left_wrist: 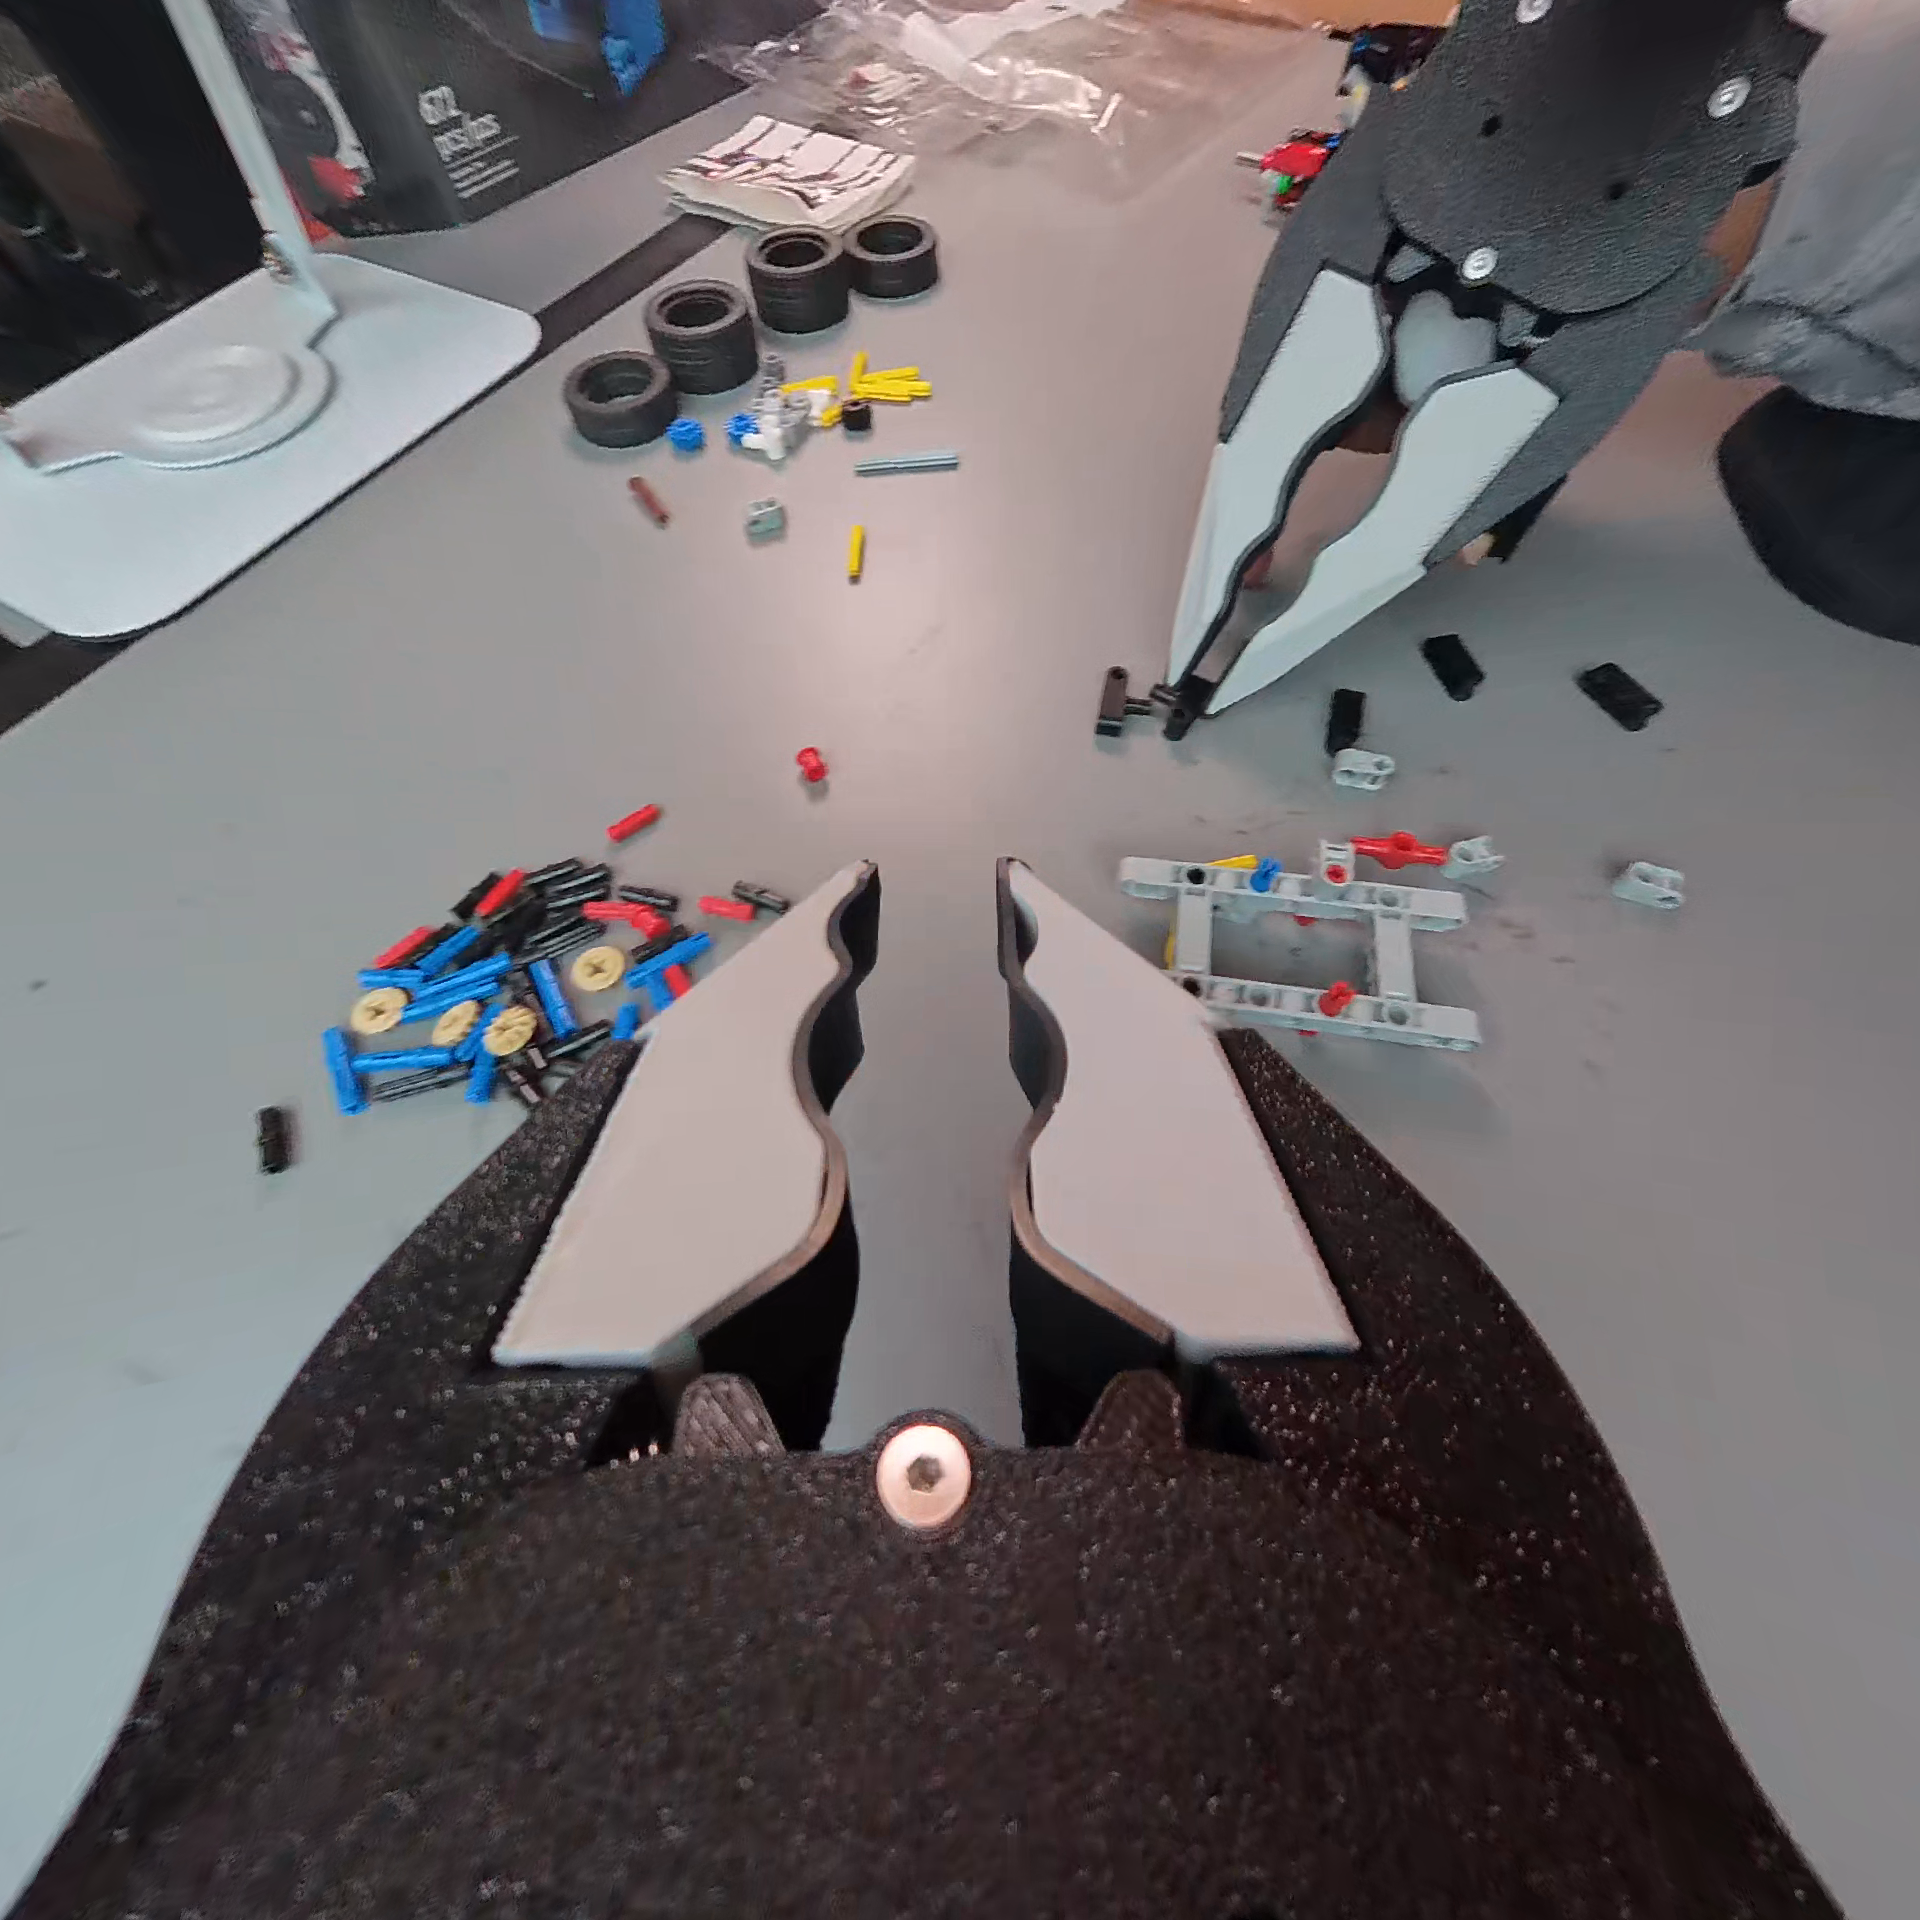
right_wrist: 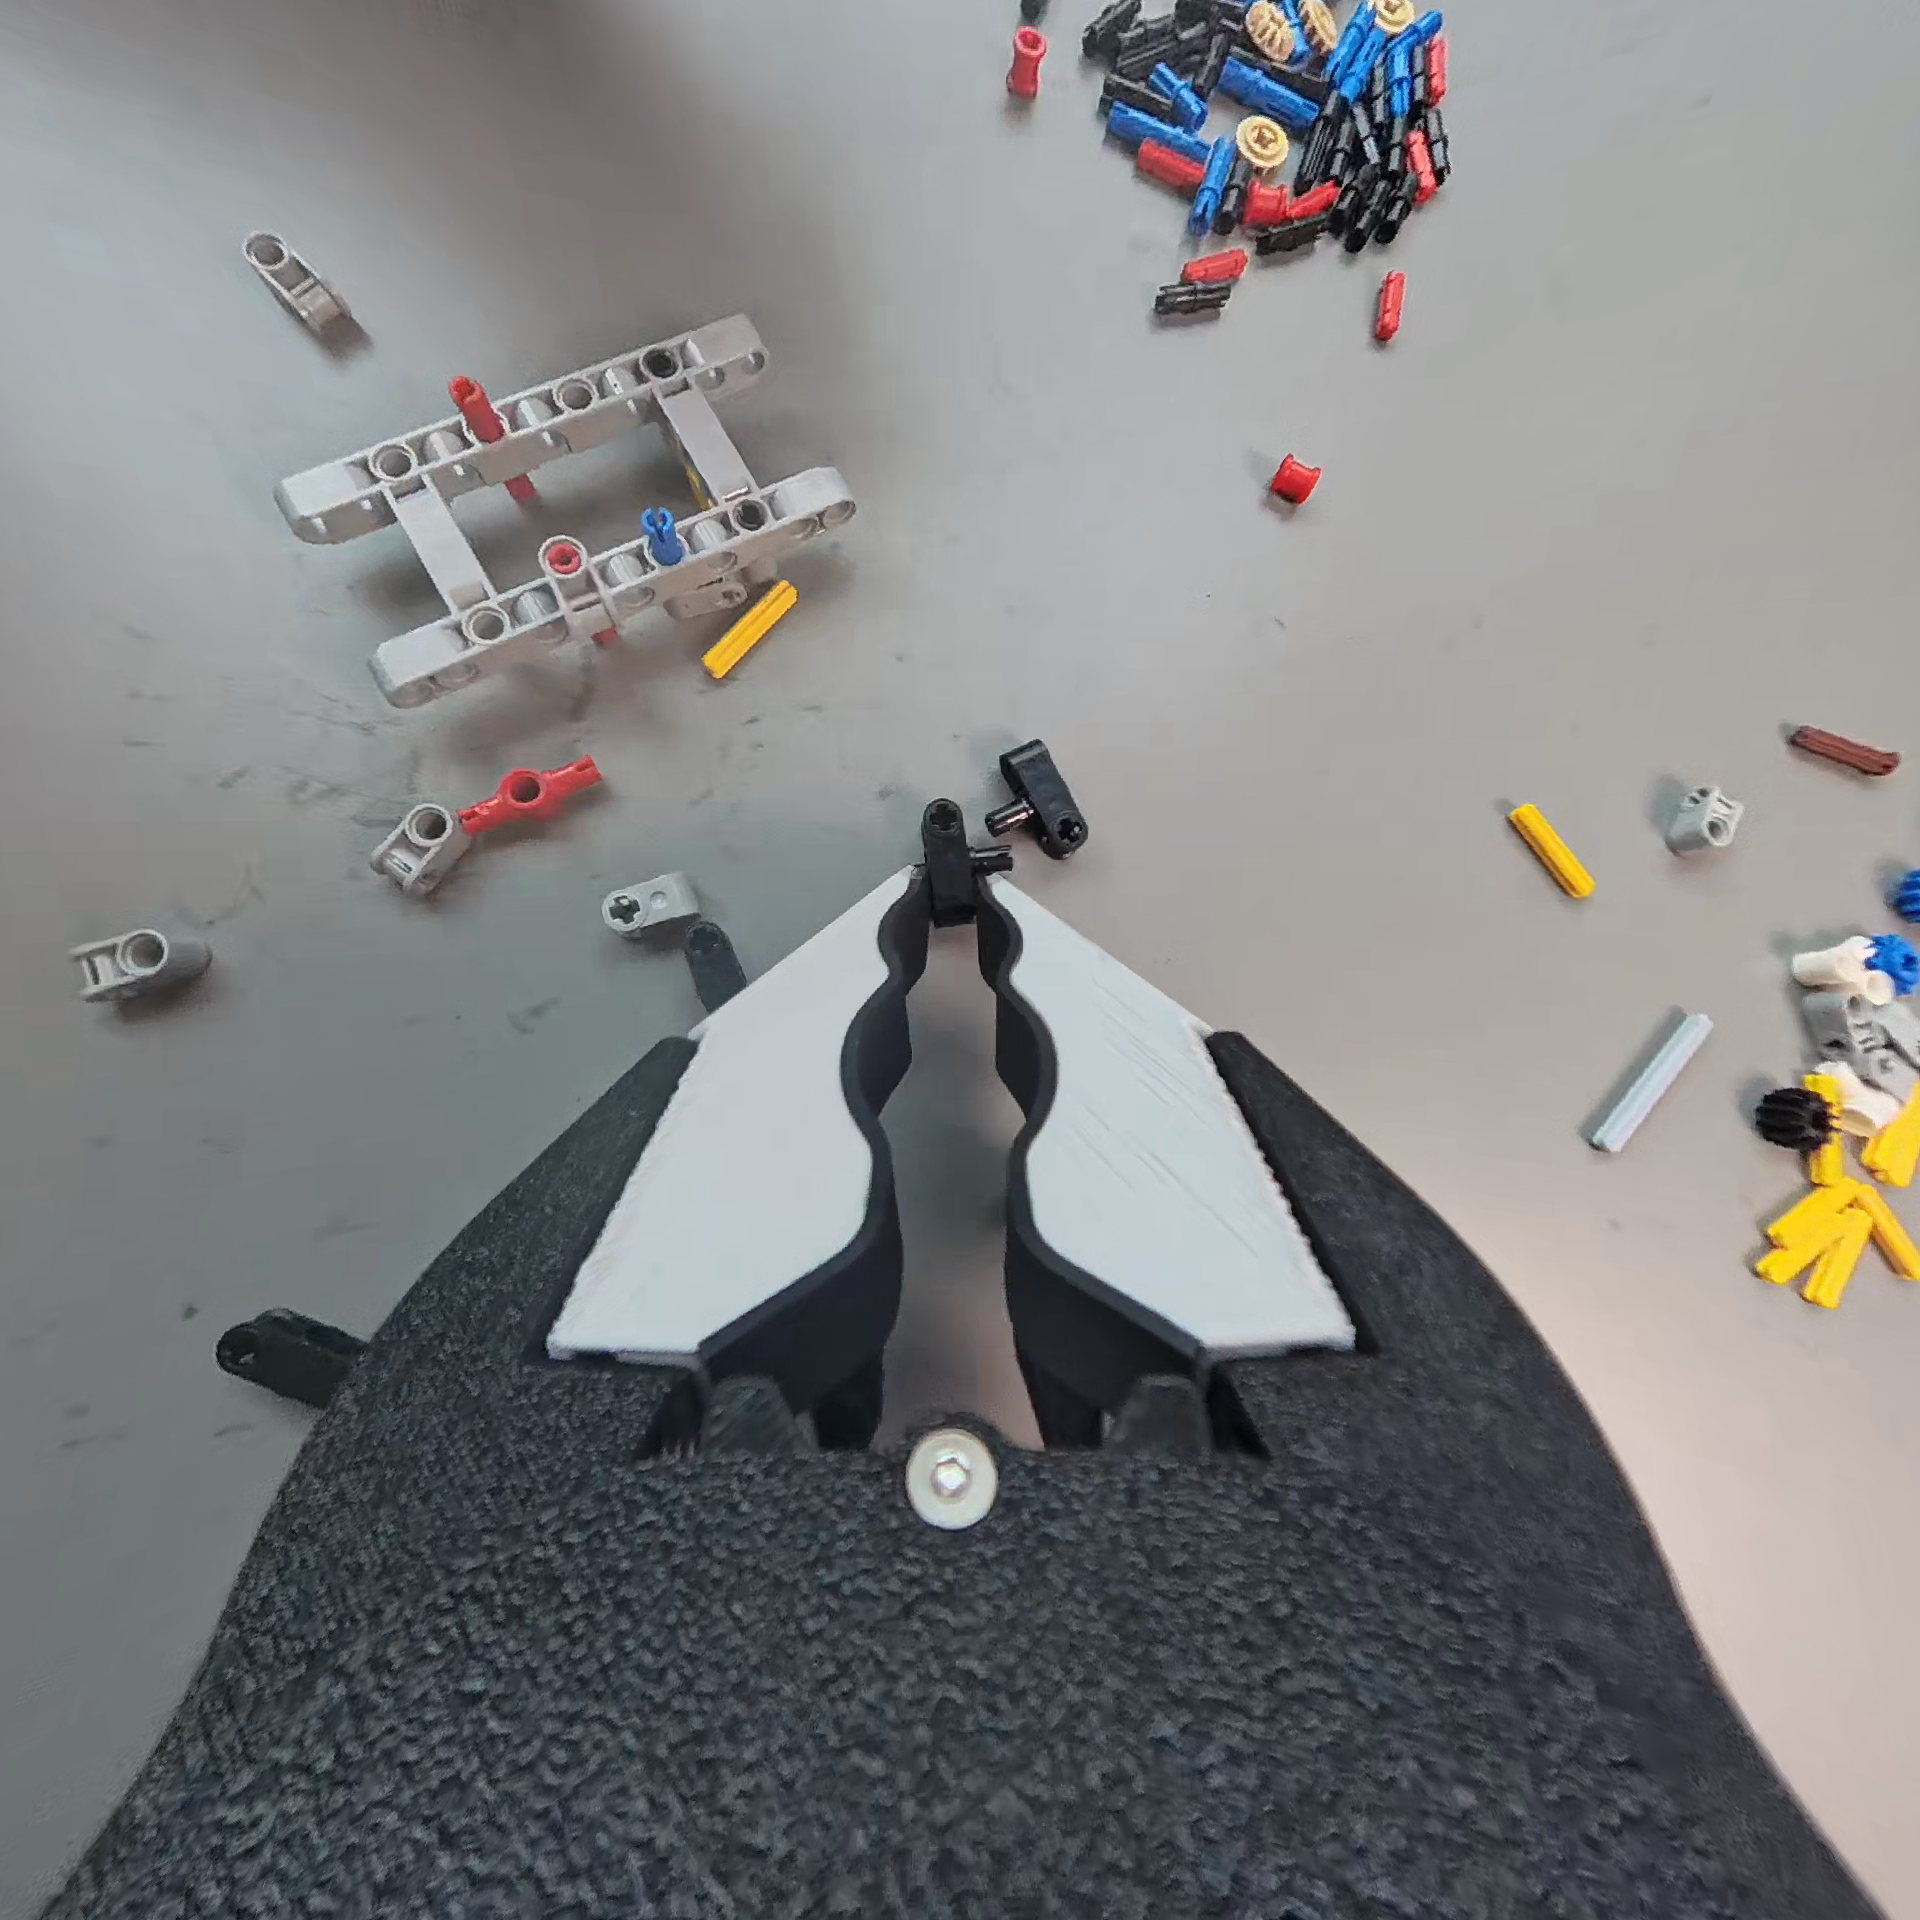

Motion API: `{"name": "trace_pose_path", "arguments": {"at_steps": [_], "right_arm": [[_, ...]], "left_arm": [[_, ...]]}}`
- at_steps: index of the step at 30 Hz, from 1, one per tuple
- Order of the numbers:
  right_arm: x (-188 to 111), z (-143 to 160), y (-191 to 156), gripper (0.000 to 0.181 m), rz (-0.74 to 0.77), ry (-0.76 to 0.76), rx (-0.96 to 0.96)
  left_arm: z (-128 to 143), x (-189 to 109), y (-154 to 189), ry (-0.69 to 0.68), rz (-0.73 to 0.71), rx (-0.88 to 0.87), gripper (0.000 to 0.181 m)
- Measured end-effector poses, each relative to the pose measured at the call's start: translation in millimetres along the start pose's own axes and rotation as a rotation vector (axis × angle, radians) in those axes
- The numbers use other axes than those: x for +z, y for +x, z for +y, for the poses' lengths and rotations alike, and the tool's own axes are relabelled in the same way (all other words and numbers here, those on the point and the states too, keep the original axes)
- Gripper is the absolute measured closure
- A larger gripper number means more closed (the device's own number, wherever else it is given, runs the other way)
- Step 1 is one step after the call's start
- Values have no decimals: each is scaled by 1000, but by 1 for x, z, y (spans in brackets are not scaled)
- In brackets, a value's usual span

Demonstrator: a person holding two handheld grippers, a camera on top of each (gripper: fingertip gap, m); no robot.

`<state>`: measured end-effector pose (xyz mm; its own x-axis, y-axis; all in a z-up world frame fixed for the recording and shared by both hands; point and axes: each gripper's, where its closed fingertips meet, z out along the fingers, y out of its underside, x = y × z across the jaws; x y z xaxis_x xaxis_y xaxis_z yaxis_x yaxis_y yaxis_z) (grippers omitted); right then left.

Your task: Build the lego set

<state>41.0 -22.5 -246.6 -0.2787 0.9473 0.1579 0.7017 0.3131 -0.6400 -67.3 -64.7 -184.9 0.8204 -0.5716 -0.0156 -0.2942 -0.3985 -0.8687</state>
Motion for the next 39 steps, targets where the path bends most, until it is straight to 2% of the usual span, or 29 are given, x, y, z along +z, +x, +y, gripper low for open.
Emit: {"name": "trace_pose_path", "arguments": {"at_steps": [3, 8, 11, 15, 18, 21, 24, 27, 32, 34, 37, 39], "right_arm": [[-10, -14, -5, 173, 81, 78, -135], [-44, -77, -22, 173, 283, 386, -277], [-51, -94, -30, 173, 386, 421, -371], [-49, -96, -34, 173, 467, 398, -492], [-48, -96, -36, 173, 417, 423, -435], [-56, -99, -34, 163, 245, 543, -170], [-70, -109, -40, 163, 36, 695, 76], [-83, -122, -46, 170, -74, 820, 180], [-89, -125, -52, 173, -122, 846, 188], [-83, -119, -49, 174, -79, 774, 135], [-72, -105, -44, 174, 68, 615, -25], [-69, -103, -47, 174, 92, 573, -72]], "left_arm": [[-6, 7, 29, 40, 143, -67, 158], [-27, 16, 73, 114, 378, -240, 155], [-43, 15, 82, 176, 454, -339, 161], [-50, 11, 82, 213, 482, -395, 172], [-47, 11, 81, 208, 433, -299, 173], [-58, 1, 83, 302, 425, -214, 174], [-75, -13, 88, 439, 462, -196, 174], [-80, -17, 95, 486, 496, -181, 175], [-81, -19, 100, 499, 537, -191, 174], [-76, -13, 97, 455, 513, -189, 172], [-70, -12, 94, 422, 483, -163, 166], [-64, -7, 97, 376, 460, -109, 168]]}}
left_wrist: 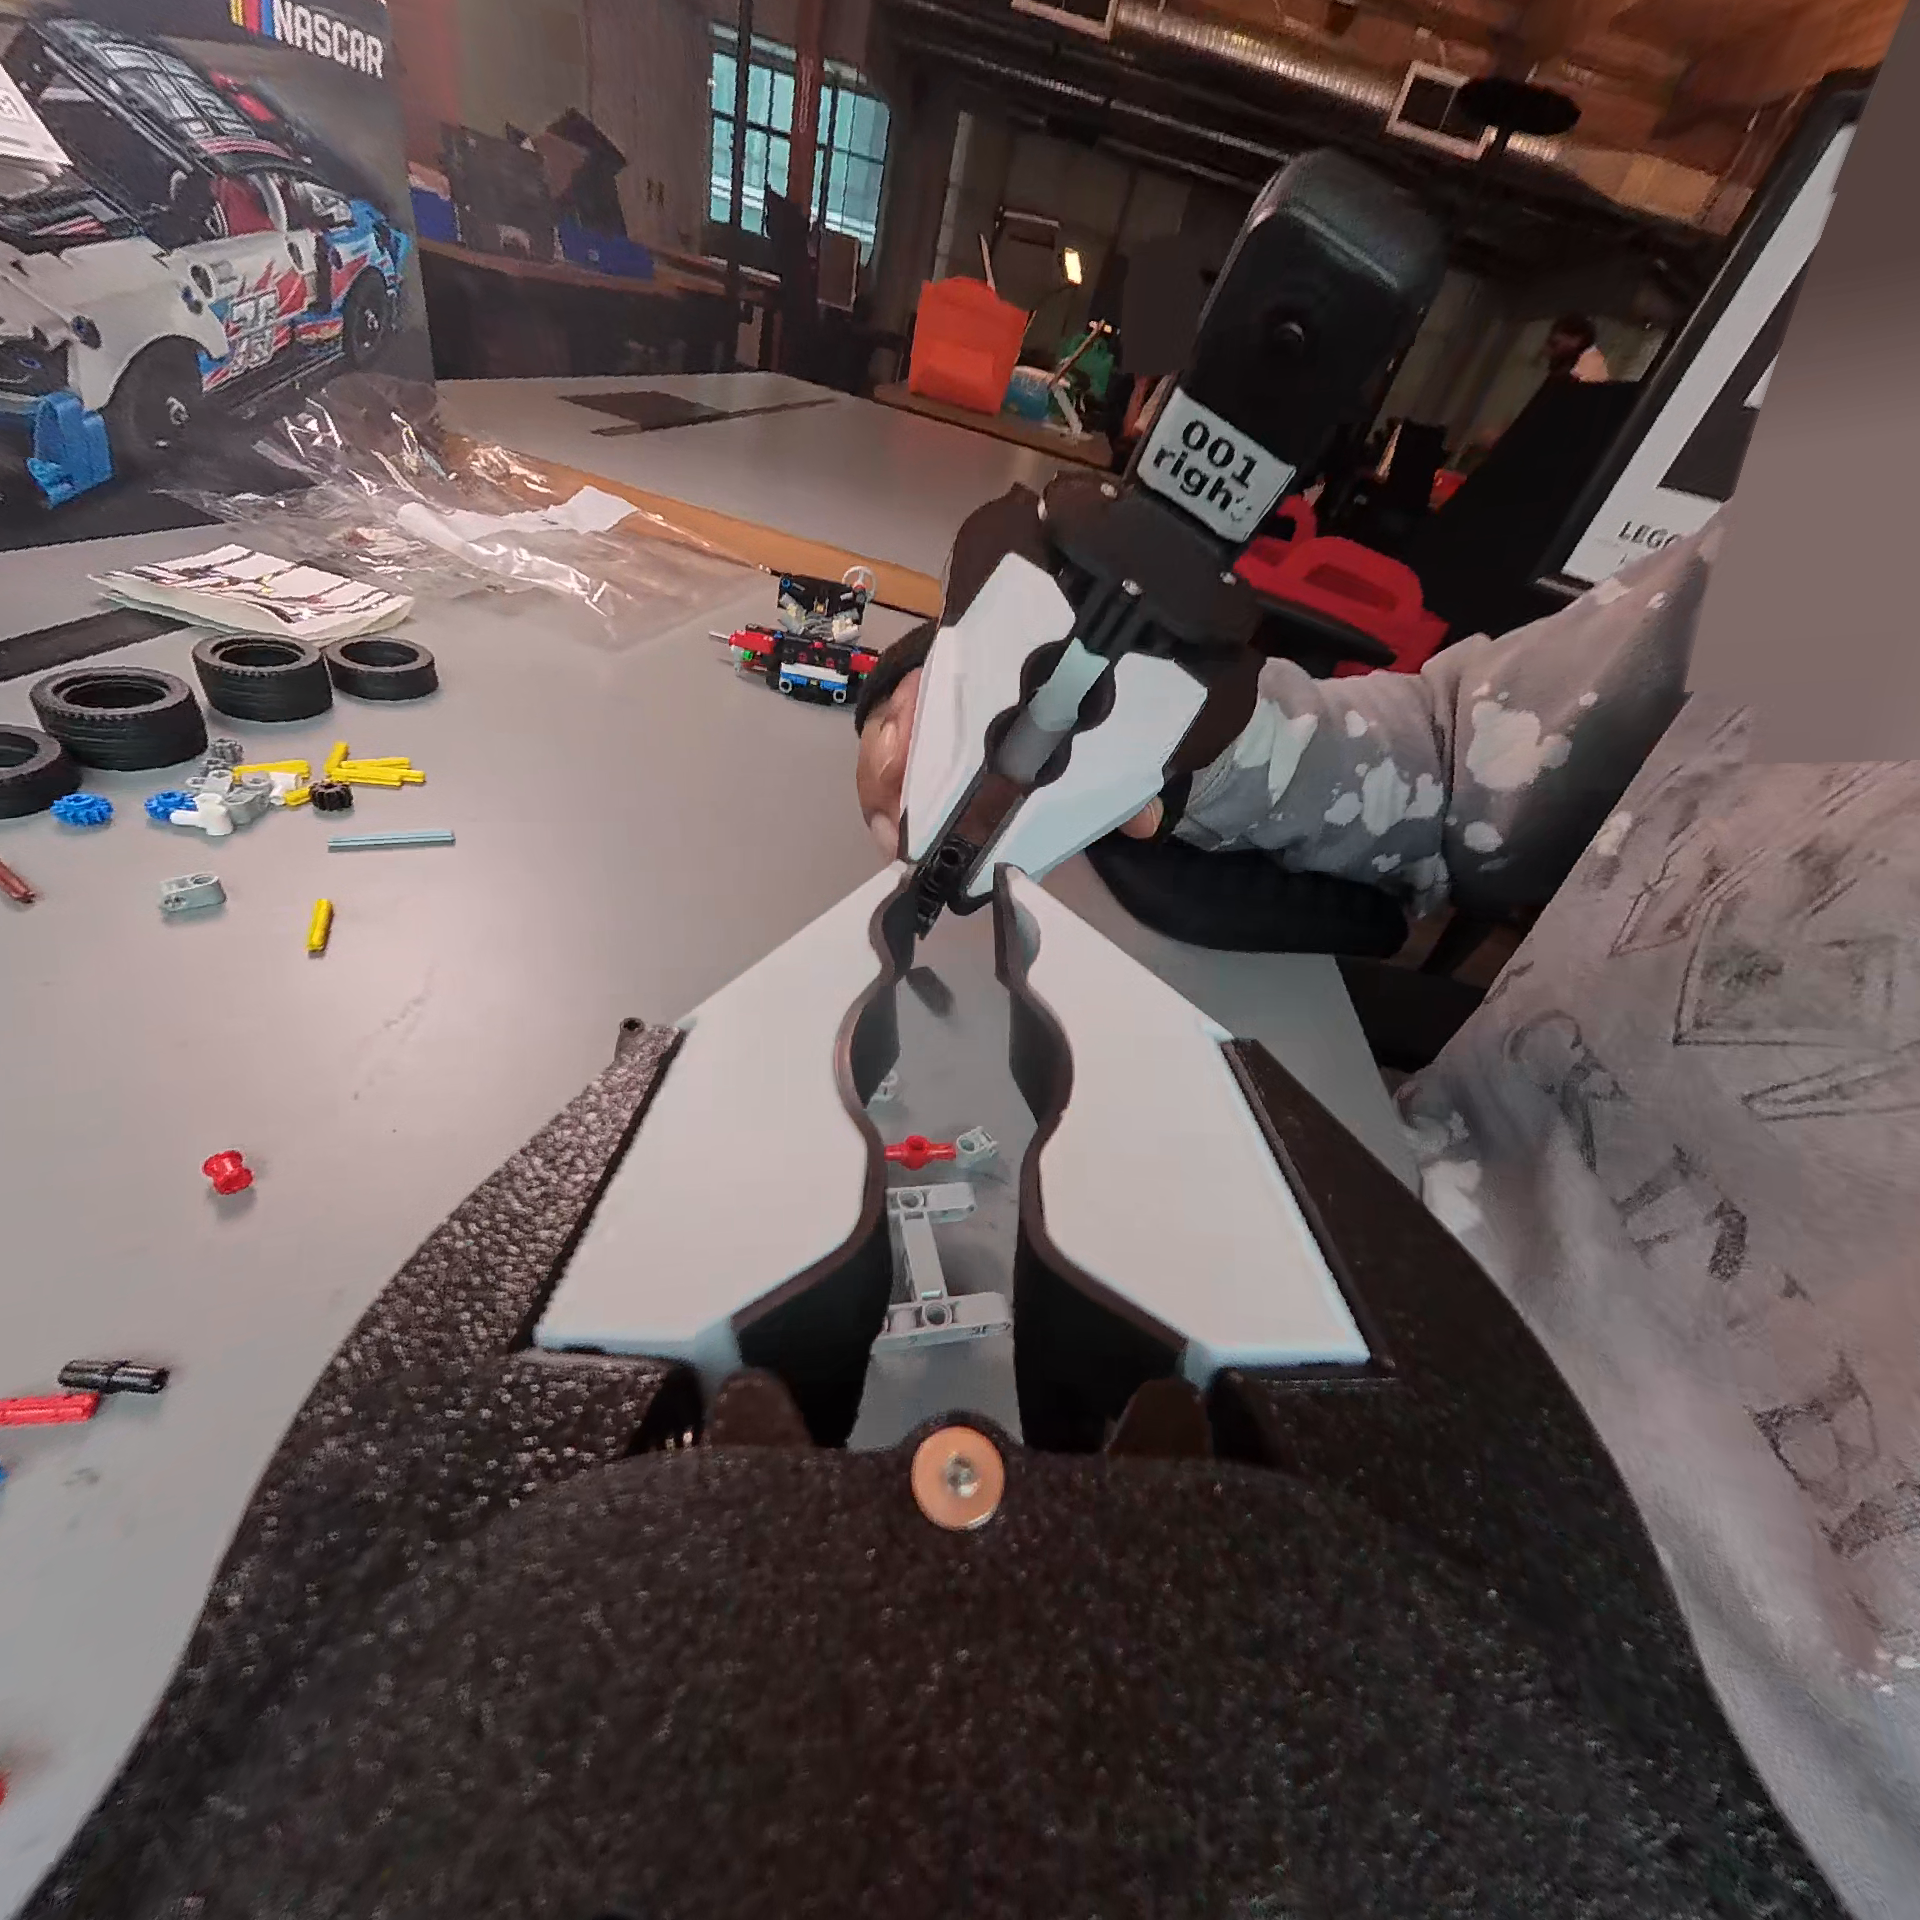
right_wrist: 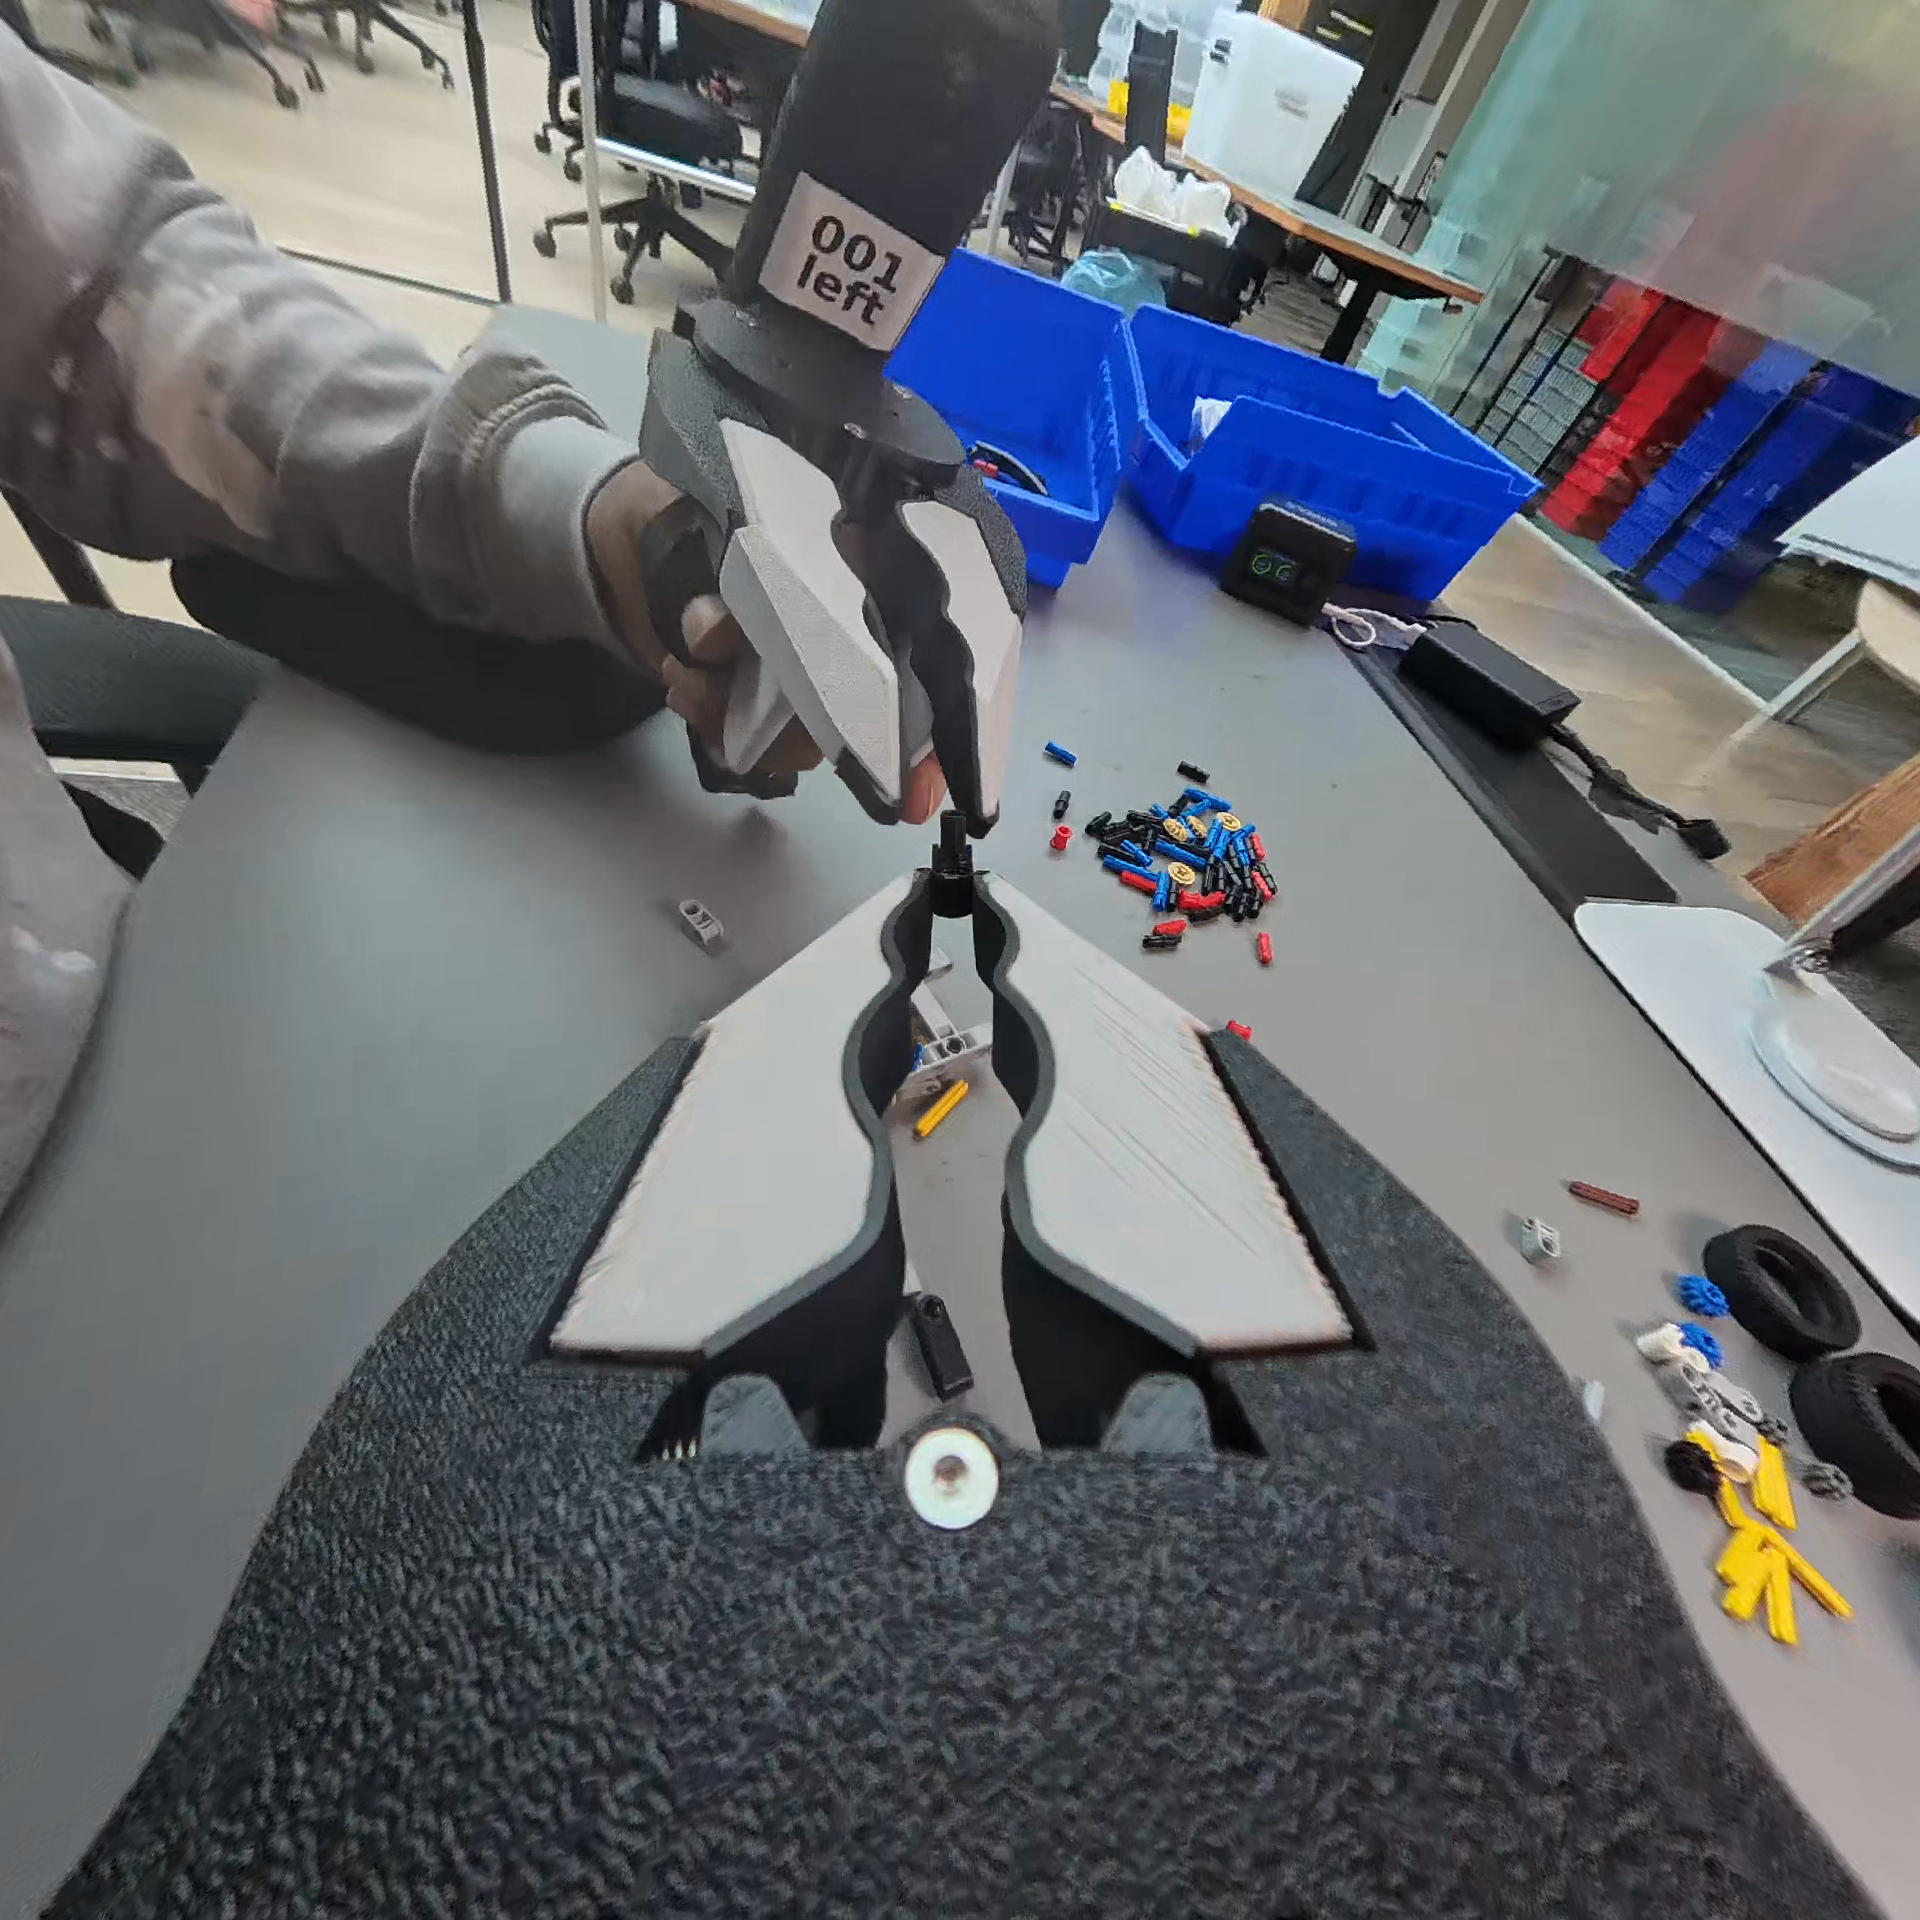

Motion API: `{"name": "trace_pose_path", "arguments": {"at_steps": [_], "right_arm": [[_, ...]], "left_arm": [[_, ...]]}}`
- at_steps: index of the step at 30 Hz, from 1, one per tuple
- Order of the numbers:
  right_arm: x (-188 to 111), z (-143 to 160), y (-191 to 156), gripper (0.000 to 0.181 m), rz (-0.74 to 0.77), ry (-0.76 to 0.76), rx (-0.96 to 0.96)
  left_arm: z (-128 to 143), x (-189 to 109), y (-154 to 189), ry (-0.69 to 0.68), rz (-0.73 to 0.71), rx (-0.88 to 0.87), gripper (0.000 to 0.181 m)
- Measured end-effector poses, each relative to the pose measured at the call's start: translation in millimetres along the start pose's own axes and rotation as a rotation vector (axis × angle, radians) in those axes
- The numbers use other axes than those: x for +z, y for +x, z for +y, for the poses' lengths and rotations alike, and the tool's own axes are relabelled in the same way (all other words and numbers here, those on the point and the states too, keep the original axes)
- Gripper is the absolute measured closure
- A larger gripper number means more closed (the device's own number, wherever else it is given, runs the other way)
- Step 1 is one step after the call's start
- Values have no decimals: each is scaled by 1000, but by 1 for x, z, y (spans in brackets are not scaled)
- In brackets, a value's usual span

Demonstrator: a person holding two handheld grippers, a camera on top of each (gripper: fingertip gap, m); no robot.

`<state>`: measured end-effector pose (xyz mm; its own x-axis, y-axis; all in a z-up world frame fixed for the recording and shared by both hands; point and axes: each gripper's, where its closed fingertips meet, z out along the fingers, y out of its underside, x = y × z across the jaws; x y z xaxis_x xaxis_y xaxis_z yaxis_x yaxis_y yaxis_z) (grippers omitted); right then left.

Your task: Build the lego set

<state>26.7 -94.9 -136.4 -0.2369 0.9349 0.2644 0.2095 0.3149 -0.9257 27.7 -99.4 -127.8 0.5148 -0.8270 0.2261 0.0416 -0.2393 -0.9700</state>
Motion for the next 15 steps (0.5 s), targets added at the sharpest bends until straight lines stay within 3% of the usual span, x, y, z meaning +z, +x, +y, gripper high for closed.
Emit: {"name": "trace_pose_path", "arguments": {"at_steps": [7, 11, 15], "right_arm": [[1, 4, -6, 174, -5, -33, -56], [-2, -18, -2, 171, -9, 134, 71], [-1, -27, -2, 172, -9, 197, 104]], "left_arm": [[8, 4, 0, -58, -24, 52, 177], [-11, 0, 4, 73, 18, -14, 178], [-20, -1, 9, 146, 75, -84, 178]]}}
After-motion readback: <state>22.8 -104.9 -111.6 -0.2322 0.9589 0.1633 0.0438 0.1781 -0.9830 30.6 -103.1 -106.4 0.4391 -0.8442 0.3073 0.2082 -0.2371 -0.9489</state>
